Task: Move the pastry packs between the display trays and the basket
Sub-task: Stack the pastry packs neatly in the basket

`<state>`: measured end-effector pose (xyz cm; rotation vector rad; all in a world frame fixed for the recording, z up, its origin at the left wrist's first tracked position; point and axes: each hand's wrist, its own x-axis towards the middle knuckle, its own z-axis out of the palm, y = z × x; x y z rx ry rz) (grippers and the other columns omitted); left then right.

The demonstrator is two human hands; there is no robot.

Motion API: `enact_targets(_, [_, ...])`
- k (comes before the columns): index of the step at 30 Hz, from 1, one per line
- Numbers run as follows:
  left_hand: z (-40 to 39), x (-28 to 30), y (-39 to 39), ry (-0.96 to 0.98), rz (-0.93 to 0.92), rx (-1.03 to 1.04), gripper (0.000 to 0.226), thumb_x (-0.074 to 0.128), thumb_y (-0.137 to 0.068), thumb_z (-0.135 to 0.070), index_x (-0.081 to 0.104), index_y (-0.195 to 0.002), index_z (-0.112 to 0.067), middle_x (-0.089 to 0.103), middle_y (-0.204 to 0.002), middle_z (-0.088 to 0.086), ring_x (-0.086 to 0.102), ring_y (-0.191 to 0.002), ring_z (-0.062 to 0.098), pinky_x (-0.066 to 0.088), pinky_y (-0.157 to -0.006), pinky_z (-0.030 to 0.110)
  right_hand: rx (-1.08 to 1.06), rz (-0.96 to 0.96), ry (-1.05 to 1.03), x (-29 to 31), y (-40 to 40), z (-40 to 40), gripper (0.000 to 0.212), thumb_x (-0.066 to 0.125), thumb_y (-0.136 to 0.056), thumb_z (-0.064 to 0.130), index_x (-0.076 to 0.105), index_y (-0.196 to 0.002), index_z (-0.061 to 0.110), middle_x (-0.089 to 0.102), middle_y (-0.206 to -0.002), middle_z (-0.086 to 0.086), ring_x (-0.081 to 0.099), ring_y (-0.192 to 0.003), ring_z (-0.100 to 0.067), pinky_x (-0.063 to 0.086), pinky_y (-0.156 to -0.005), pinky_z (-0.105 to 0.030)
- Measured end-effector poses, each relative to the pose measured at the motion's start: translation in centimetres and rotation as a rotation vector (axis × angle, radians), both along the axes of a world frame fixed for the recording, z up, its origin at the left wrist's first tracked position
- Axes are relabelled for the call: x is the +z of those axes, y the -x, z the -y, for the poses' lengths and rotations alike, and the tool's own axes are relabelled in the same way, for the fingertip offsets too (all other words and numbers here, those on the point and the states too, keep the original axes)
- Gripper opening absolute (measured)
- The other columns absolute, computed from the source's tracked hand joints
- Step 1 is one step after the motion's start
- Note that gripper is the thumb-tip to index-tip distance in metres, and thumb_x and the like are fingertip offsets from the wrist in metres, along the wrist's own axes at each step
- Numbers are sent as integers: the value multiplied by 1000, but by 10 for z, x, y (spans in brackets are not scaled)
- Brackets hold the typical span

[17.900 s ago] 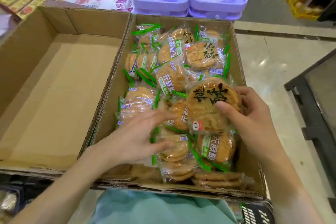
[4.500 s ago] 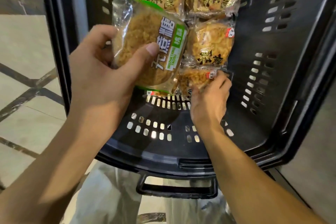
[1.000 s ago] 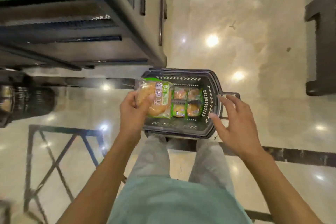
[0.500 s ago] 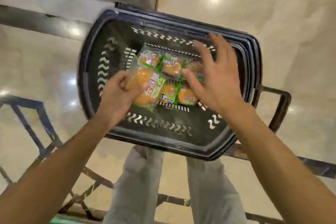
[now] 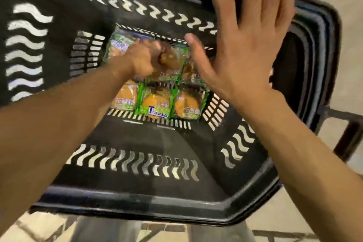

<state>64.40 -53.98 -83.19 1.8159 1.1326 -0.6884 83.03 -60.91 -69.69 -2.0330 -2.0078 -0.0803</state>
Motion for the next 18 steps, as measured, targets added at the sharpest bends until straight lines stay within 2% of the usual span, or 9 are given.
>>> enact_targets(2, [0,-16,-1,-111,-78,-105,56,62,-81,-61,56,-122,-23,65,-118,16,61,-106,35,47,-87,35,-14,10,-11,-1,2,1,57,59,-94,45,56,-144,18,51,-145,-21,46,-138,-37,29,-116,-55])
enact_targets(4, [4,-27,-3,-256,-117,-161,55,59,-92,-50,47,-137,-22,59,-131,19,53,-122,36,40,-101,38,-29,29,-12,-2,4,2,56,59,-93,43,55,-145,20,50,-146,-21,45,-139,-38,28,-116,-56])
enact_targets(5, [7,-26,-5,-342,-150,-205,58,57,-94,-46,40,-144,-21,53,-139,19,47,-130,36,35,-107,40,-39,37,-15,-3,5,1,56,58,-94,43,54,-145,20,50,-147,-21,45,-139,-38,28,-116,-56])
enact_targets(7, [18,-21,-4,-474,-146,-266,63,57,-93,-43,34,-146,-18,46,-146,17,39,-137,35,31,-110,44,-66,51,-28,-5,7,0,55,57,-94,42,55,-145,20,50,-146,-22,45,-139,-39,28,-115,-57])
enact_targets(10, [36,-22,7,-439,-88,-325,73,57,-90,-50,26,-147,-17,36,-150,16,32,-140,35,31,-112,46,-93,59,-35,-6,11,1,55,57,-94,42,55,-145,20,50,-146,-22,45,-139,-40,28,-115,-57])
enact_targets(13, [46,-28,11,-399,-106,-336,86,64,-87,-35,13,-154,-19,19,-161,15,21,-149,34,21,-121,47,-88,53,-10,-4,11,1,57,56,-94,42,53,-146,19,48,-148,-22,42,-140,-41,26,-116,-58])
enact_targets(15, [45,-30,6,-381,-151,-301,89,66,-87,-24,10,-156,-20,14,-163,15,17,-151,34,17,-122,47,-76,37,8,-2,11,3,59,58,-92,39,51,-146,17,46,-149,-24,41,-141,-43,23,-117,-59])
enact_targets(18, [44,-40,-1,-364,-238,-326,94,66,-91,-27,0,-158,-22,13,-164,13,13,-153,33,15,-123,46,-21,-22,51,1,14,11,63,61,-91,36,49,-147,11,42,-151,-26,36,-143,-47,20,-118,-63])
